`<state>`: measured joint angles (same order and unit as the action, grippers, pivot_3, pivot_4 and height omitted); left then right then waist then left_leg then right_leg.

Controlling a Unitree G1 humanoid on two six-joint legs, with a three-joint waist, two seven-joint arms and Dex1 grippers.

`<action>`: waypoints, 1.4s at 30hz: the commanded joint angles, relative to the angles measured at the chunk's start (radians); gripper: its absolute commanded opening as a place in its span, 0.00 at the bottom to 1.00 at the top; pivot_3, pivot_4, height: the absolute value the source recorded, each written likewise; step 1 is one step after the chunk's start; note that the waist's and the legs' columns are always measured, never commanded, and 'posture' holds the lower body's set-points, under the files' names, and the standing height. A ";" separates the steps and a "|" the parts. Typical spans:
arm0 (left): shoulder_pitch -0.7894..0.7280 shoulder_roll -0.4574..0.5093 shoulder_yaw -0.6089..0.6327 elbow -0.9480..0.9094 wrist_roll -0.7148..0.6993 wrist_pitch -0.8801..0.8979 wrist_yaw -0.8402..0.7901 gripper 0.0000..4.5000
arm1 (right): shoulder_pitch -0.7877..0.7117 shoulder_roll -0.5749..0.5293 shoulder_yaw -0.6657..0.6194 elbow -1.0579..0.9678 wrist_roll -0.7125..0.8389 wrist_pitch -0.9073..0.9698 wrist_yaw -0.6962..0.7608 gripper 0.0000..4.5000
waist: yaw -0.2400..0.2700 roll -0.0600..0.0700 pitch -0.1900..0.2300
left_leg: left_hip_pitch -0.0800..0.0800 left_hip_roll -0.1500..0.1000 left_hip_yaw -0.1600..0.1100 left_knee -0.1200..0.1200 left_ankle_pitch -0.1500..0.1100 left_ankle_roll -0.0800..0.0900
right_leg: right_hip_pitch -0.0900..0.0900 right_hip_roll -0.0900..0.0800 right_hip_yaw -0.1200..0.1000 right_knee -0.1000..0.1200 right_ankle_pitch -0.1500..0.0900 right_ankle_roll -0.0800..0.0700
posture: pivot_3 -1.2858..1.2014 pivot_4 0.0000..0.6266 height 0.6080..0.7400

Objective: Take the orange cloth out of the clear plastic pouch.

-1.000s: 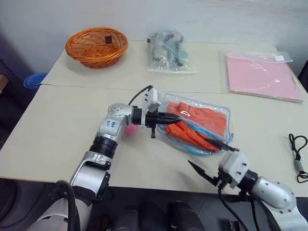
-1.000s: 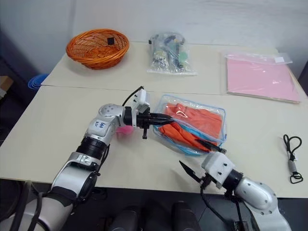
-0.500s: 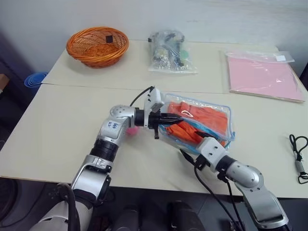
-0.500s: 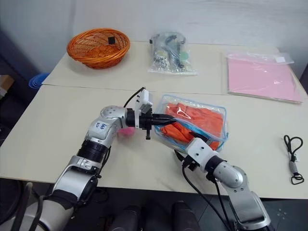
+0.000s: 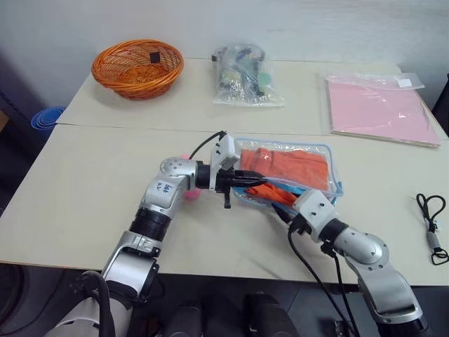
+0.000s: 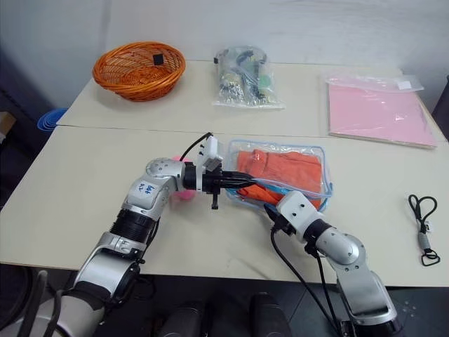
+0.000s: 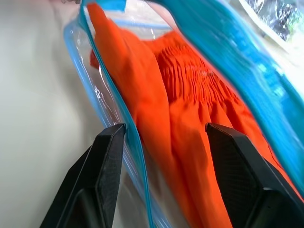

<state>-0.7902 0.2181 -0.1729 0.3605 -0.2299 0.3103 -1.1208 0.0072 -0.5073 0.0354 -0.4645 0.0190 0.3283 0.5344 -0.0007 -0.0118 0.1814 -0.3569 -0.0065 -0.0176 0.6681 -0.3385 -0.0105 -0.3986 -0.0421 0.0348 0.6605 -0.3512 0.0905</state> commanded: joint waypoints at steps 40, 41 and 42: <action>0.004 -0.028 -0.004 -0.059 -0.033 0.027 0.016 0.00 | -0.267 -0.036 0.144 0.313 -0.224 -0.066 -0.003 0.34 | -0.002 0.000 0.000 | 0.000 0.000 0.000 0.001 0.001 -0.001 | -0.001 0.000 0.000 0.001 0.000 0.000 | 0.52 0.24 1.00; 0.001 -0.031 0.000 -0.055 -0.034 0.030 0.021 0.00 | -0.266 -0.045 0.139 0.304 -0.213 -0.077 0.014 0.26 | -0.002 0.000 0.000 | 0.000 0.000 0.000 0.001 0.001 -0.001 | -0.001 0.000 0.000 0.001 0.000 0.000 | 0.52 0.24 1.00; -0.002 -0.034 0.005 -0.051 -0.036 0.035 0.027 0.00 | -0.264 -0.053 0.130 0.295 -0.201 -0.088 0.028 0.17 | -0.002 0.000 0.000 | 0.000 0.000 0.000 0.001 0.000 -0.001 | -0.001 0.000 0.000 0.001 0.000 0.000 | 0.52 0.24 1.00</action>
<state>-0.7720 0.1968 -0.1769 0.3288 -0.2367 0.3409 -1.1023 -0.2634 -0.5445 0.1788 -0.1558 -0.2051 0.2595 0.5323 -0.0027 -0.0117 0.1812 -0.3572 -0.0065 -0.0174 0.6692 -0.3380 -0.0112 -0.3994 -0.0423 0.0348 0.6614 -0.3512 0.0905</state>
